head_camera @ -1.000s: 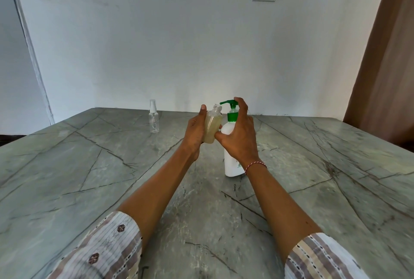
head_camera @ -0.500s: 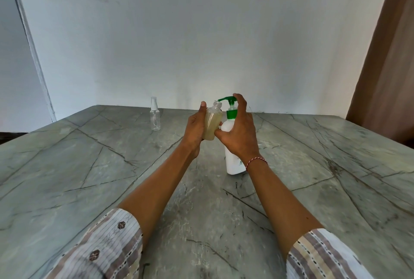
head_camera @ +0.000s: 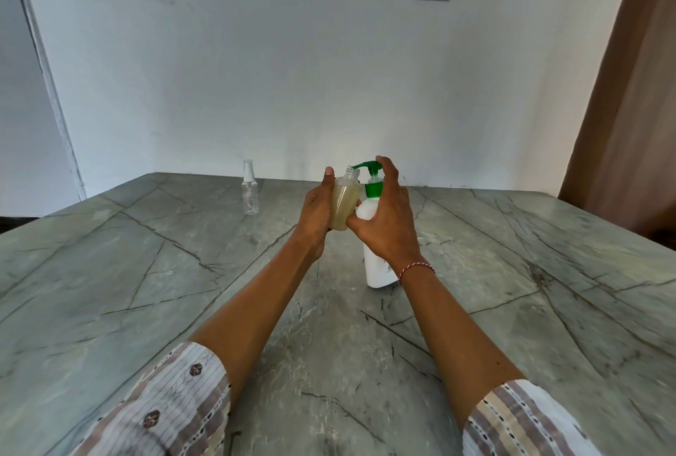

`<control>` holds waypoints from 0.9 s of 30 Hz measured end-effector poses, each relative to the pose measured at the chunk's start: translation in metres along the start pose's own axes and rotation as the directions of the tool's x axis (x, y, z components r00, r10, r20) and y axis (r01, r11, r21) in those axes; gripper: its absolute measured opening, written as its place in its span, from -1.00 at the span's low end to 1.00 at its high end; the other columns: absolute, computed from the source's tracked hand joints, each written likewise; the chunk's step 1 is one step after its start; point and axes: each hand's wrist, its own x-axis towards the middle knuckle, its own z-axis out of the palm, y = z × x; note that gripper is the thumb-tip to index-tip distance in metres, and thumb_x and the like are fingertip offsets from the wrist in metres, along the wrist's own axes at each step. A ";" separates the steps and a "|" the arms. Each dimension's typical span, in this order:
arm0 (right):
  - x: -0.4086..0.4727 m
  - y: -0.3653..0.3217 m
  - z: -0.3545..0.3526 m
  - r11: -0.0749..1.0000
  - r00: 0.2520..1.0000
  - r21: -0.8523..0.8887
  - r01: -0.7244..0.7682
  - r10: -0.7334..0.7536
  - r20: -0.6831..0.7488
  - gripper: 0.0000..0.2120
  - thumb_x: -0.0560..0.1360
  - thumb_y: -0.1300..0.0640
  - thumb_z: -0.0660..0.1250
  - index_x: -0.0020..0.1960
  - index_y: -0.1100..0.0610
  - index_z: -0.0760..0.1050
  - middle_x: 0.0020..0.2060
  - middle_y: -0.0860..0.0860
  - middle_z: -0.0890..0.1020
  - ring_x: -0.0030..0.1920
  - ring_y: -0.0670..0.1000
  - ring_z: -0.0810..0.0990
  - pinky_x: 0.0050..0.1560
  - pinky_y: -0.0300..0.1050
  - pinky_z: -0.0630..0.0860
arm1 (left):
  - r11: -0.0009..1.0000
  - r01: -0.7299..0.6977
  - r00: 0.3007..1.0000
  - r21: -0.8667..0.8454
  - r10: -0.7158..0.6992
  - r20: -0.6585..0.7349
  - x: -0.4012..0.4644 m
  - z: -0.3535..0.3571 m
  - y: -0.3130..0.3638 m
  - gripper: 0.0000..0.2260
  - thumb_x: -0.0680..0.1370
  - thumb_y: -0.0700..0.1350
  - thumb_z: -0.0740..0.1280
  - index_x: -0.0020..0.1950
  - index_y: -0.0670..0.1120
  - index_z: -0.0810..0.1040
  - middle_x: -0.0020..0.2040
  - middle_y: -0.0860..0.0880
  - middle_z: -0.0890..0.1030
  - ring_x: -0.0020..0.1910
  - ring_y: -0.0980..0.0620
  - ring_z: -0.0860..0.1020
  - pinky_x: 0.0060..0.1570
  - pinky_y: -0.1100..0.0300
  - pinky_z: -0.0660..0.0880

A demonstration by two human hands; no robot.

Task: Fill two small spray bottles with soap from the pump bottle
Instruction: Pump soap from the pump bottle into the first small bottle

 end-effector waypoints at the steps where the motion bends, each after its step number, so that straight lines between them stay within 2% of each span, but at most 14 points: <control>1: 0.000 0.000 0.000 1.000 1.000 0.008 0.005 -0.005 0.002 -0.06 0.27 0.06 0.54 0.47 0.01 0.05 0.33 0.01 0.40 0.23 0.06 0.41 0.12 -0.14 0.34 | 1.000 0.002 1.000 -0.014 -0.002 0.011 0.000 0.000 0.000 -0.63 0.59 0.18 0.00 -0.12 0.07 0.53 -0.12 -0.05 0.61 -0.09 -0.03 0.58 0.09 0.02 0.50; 5: -0.003 0.002 -0.005 1.000 1.000 0.029 -0.007 0.007 -0.005 -0.04 0.30 0.09 0.52 0.49 -0.02 -0.02 0.36 0.01 0.35 0.27 0.05 0.38 0.19 -0.10 0.37 | 0.999 0.023 0.996 -0.046 -0.019 0.092 -0.002 -0.001 0.001 -0.58 0.55 0.24 0.04 -0.08 0.02 0.58 -0.17 -0.08 0.63 -0.20 0.01 0.59 -0.02 0.09 0.53; 8: -0.005 0.004 -0.010 0.999 1.000 0.040 0.007 -0.006 -0.027 -0.05 0.31 0.09 0.51 0.49 -0.01 -0.02 0.36 0.01 0.35 0.27 0.02 0.37 0.18 -0.16 0.36 | 0.995 0.012 0.994 -0.104 0.000 0.112 -0.003 0.001 0.001 -0.68 0.43 0.20 0.26 -0.02 0.01 0.58 -0.16 -0.03 0.63 -0.25 0.08 0.59 -0.21 0.19 0.56; 11: -0.007 0.007 -0.018 1.000 0.997 0.024 0.019 -0.018 -0.072 -0.05 0.30 0.11 0.52 0.49 0.03 0.01 0.36 0.04 0.34 0.28 0.03 0.35 0.20 -0.16 0.34 | 0.991 0.011 0.995 -0.130 0.001 0.097 -0.004 0.003 0.000 -0.89 0.46 0.02 0.35 -0.05 0.06 0.54 -0.19 0.02 0.60 -0.22 0.09 0.56 -0.31 0.25 0.55; 15: -0.009 0.013 -0.029 1.000 0.991 0.000 -0.004 0.004 -0.136 -0.08 0.30 0.21 0.47 0.50 0.03 0.01 0.32 0.05 0.37 0.16 -0.01 0.37 0.17 -0.07 0.41 | 0.989 0.037 0.990 -0.145 -0.017 0.138 -0.005 0.002 -0.003 -0.90 0.47 -0.14 0.37 -0.08 0.06 0.52 -0.19 0.00 0.59 -0.19 0.07 0.53 -0.22 0.20 0.52; 17: -0.011 0.014 -0.030 0.999 0.988 -0.040 -0.023 0.017 -0.152 -0.09 0.30 0.19 0.45 0.50 0.01 0.00 0.27 0.05 0.42 0.11 0.00 0.40 0.16 0.04 0.42 | 0.993 0.018 0.990 -0.117 -0.001 0.141 -0.006 0.002 -0.004 -0.89 0.48 -0.16 0.36 -0.08 0.05 0.53 -0.17 0.00 0.59 -0.17 0.08 0.52 -0.20 0.20 0.47; 20: -0.011 0.015 -0.031 0.991 0.982 -0.124 -0.040 0.016 -0.188 -0.09 0.28 0.12 0.44 0.50 0.01 0.02 0.19 0.03 0.47 0.14 0.07 0.43 0.14 0.04 0.32 | 0.997 -0.012 0.990 -0.070 0.022 0.137 -0.009 -0.002 -0.005 -0.87 0.48 -0.14 0.37 0.00 0.02 0.55 -0.13 0.01 0.59 -0.14 0.09 0.51 -0.20 0.25 0.45; 23: -0.011 0.015 -0.034 0.981 0.977 -0.188 -0.045 0.003 -0.214 -0.09 0.26 0.09 0.44 0.50 0.04 0.04 0.16 0.05 0.46 0.18 0.10 0.39 0.12 0.05 0.32 | 0.999 -0.015 0.992 -0.043 0.021 0.127 -0.014 -0.010 -0.005 -0.81 0.46 -0.13 0.39 0.06 -0.01 0.56 -0.11 0.01 0.59 -0.15 0.10 0.52 -0.22 0.26 0.44; 27: -0.012 0.012 -0.035 0.977 0.979 -0.207 -0.054 0.011 -0.203 -0.08 0.30 0.06 0.45 0.51 0.04 0.00 0.23 0.06 0.43 0.24 0.11 0.36 0.17 0.09 0.31 | 1.000 0.006 0.995 0.005 -0.006 0.102 -0.020 -0.026 -0.006 -0.77 0.43 -0.14 0.42 0.07 -0.03 0.55 0.00 -0.09 0.58 -0.08 0.00 0.52 -0.11 0.13 0.50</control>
